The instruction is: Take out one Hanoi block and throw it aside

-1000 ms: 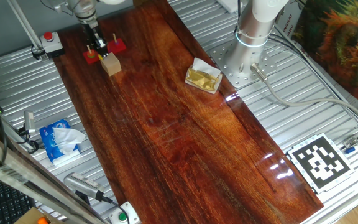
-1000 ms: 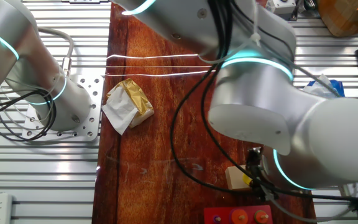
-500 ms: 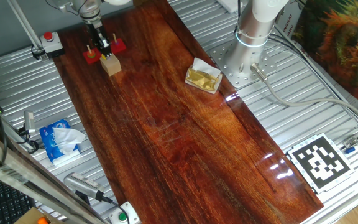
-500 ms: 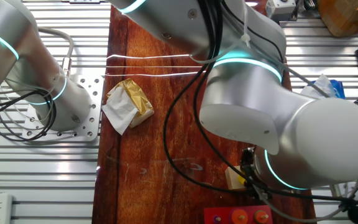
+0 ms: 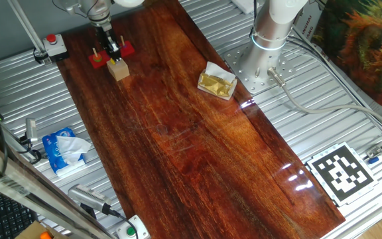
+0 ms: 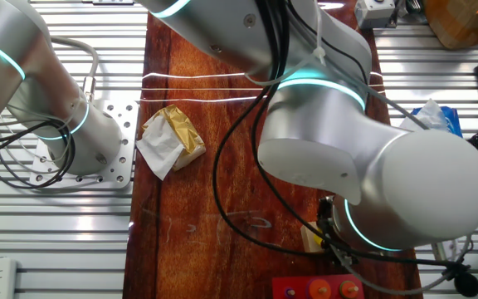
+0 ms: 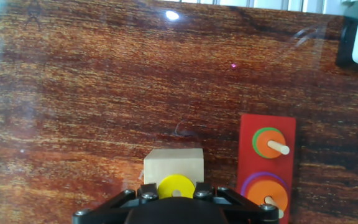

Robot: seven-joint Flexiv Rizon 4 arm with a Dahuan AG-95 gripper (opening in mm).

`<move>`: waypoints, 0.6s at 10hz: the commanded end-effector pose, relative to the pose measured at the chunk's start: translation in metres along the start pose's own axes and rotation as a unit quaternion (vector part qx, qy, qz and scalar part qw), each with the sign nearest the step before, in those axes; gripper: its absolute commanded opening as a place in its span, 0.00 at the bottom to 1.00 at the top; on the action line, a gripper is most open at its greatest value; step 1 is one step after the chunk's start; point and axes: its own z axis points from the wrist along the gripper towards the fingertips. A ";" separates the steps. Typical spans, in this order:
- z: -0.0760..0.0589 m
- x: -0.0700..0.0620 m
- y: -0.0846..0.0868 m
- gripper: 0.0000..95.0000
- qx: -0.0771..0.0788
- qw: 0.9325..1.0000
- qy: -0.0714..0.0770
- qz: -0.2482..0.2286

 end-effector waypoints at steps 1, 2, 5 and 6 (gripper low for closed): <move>0.001 -0.001 0.000 0.20 -0.002 1.000 0.000 -0.001; 0.001 -0.001 0.000 0.40 -0.003 1.000 0.000 -0.001; 0.001 -0.001 0.000 0.60 -0.006 1.000 0.000 -0.001; 0.001 -0.001 0.000 0.60 -0.006 1.000 0.000 -0.002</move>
